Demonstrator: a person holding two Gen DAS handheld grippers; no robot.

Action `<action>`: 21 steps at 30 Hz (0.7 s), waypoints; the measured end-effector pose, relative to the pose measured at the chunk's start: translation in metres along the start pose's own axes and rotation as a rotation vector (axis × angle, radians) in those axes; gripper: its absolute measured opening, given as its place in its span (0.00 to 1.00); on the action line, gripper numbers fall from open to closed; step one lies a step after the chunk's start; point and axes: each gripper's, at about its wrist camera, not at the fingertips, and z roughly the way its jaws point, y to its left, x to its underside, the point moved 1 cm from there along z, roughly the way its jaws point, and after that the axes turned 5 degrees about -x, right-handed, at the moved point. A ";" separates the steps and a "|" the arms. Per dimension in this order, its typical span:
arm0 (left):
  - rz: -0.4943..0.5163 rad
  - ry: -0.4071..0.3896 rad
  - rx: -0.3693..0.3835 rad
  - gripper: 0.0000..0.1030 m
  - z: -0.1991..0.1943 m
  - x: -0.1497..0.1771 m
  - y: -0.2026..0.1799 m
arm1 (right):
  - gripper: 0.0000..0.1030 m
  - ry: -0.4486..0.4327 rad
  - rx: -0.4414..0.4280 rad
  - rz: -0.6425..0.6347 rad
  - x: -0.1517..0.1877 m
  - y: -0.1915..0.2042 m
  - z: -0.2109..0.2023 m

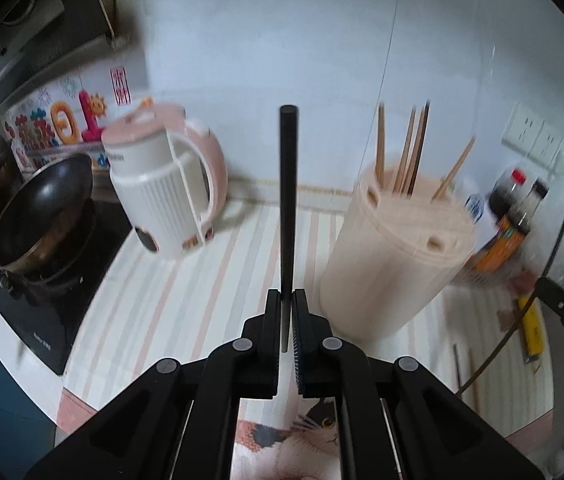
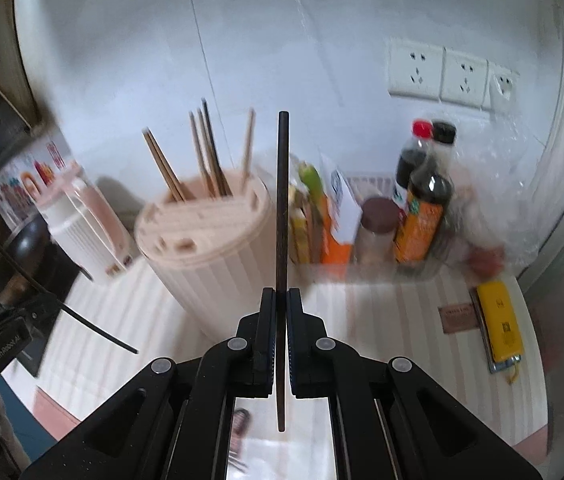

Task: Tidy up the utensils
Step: 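Lower both dark chopsticks into the beige holder and open both grippers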

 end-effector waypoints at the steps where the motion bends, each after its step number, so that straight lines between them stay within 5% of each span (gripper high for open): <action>1: -0.006 -0.014 0.008 0.03 -0.007 -0.006 0.001 | 0.05 -0.007 -0.015 0.009 -0.006 0.002 -0.003; 14: -0.053 -0.142 0.149 0.03 -0.077 -0.078 0.006 | 0.05 -0.126 -0.156 0.135 -0.089 0.008 -0.025; 21: -0.023 -0.164 0.223 0.03 -0.075 -0.118 -0.021 | 0.05 -0.207 -0.154 0.123 -0.134 0.015 -0.019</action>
